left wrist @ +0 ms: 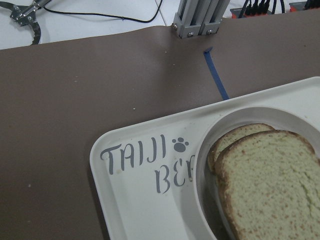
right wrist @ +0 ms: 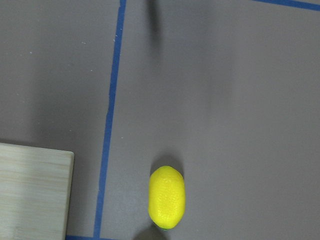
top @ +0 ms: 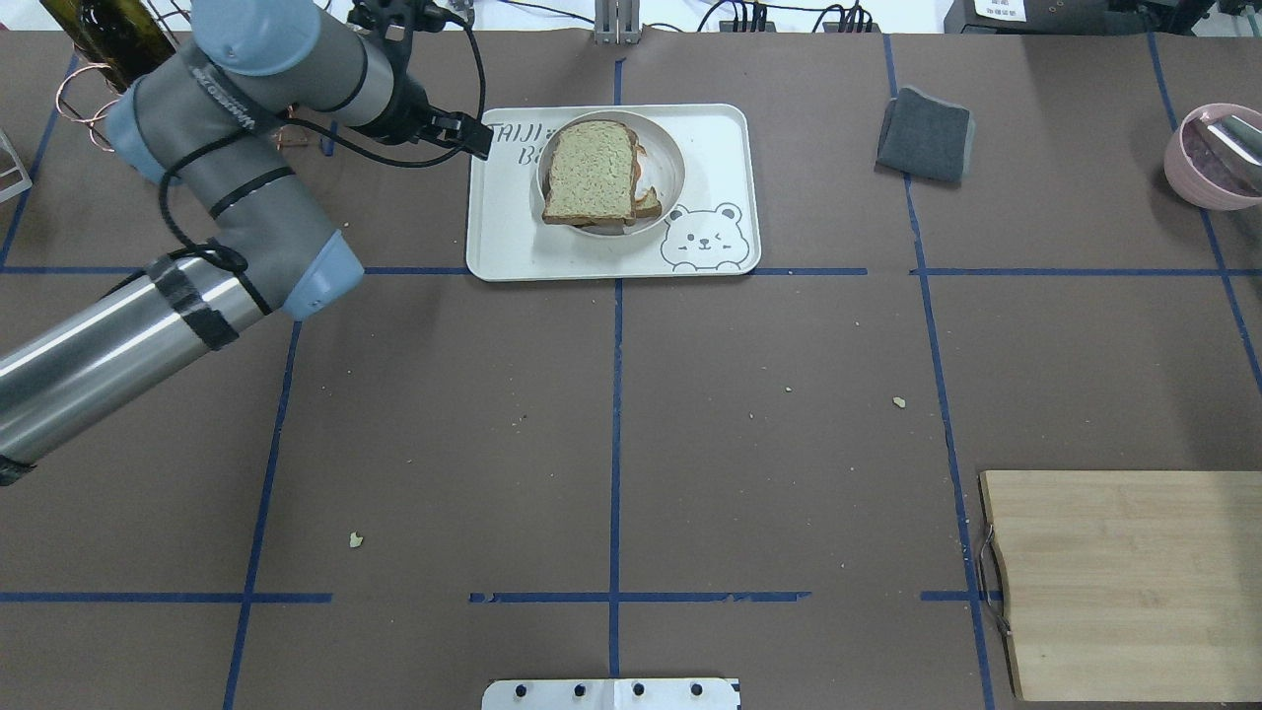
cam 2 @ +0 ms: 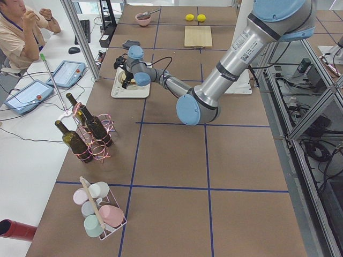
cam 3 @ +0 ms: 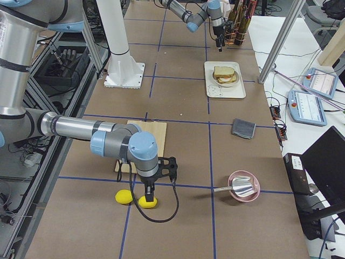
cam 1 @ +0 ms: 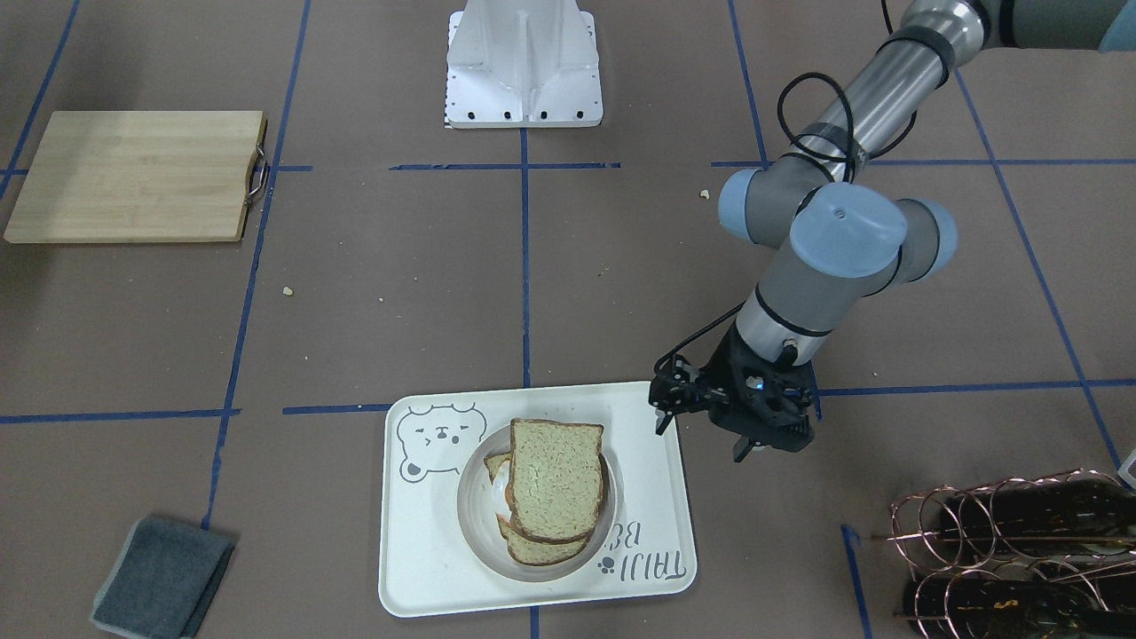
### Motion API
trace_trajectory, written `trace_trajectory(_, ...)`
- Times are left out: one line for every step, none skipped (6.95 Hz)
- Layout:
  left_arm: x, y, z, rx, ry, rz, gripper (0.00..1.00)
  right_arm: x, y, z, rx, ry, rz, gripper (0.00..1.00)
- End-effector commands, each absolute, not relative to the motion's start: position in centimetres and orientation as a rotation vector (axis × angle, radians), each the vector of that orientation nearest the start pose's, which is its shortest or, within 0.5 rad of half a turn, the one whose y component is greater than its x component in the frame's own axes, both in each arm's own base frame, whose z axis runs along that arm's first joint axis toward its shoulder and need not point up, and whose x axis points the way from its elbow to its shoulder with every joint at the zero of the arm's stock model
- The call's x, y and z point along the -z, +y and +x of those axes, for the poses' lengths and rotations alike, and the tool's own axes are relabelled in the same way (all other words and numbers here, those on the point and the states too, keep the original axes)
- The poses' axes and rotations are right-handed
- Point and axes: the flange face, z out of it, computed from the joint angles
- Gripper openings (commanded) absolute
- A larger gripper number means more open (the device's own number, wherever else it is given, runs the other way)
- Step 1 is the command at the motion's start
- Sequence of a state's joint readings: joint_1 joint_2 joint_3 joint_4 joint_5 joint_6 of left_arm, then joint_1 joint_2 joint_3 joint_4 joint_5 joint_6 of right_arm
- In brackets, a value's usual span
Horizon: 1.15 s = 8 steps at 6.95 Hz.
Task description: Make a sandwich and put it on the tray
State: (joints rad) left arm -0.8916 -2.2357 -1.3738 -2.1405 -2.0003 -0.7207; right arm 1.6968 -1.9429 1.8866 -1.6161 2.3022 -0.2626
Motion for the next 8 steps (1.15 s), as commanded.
trace_trajectory(-30.2,-57.0,27.7,-0.347,0.827,0.56,1.0,-65.2,-33.3,8.6,0.092,-0.779,0.029,1.0)
trace_trajectory(-32.5,-54.8,21.7,-0.437,0.73,0.574,1.0,-64.4,-33.7,7.7,0.093,-0.778,0.021,1.0)
trace_trajectory(-37.2,-54.8,15.2,-0.482,0.706,0.55,1.0,-64.0,-33.9,7.1,0.1,-0.778,0.016,1.0)
trace_trajectory(-43.0,-53.3,9.7,-0.451,0.774,0.456,1.0,-63.7,-34.0,6.7,0.104,-0.778,0.013,1.0)
trace_trajectory(-49.1,-50.1,5.9,-0.433,0.76,0.385,1.0,-63.2,-34.2,6.4,0.109,-0.777,0.017,1.0)
trace_trajectory(-53.8,-47.4,2.7,-0.421,0.735,0.332,1.0,-63.2,-34.2,6.3,0.115,-0.777,0.017,1.0)
trace_trajectory(-57.7,-45.5,-0.9,-0.333,0.722,0.218,1.0,-63.2,-34.2,6.3,0.122,-0.777,0.021,1.0)
trace_trajectory(-60.0,-43.8,-4.5,-0.281,0.715,0.168,1.0,-63.2,-34.2,6.3,0.123,-0.776,0.021,1.0)
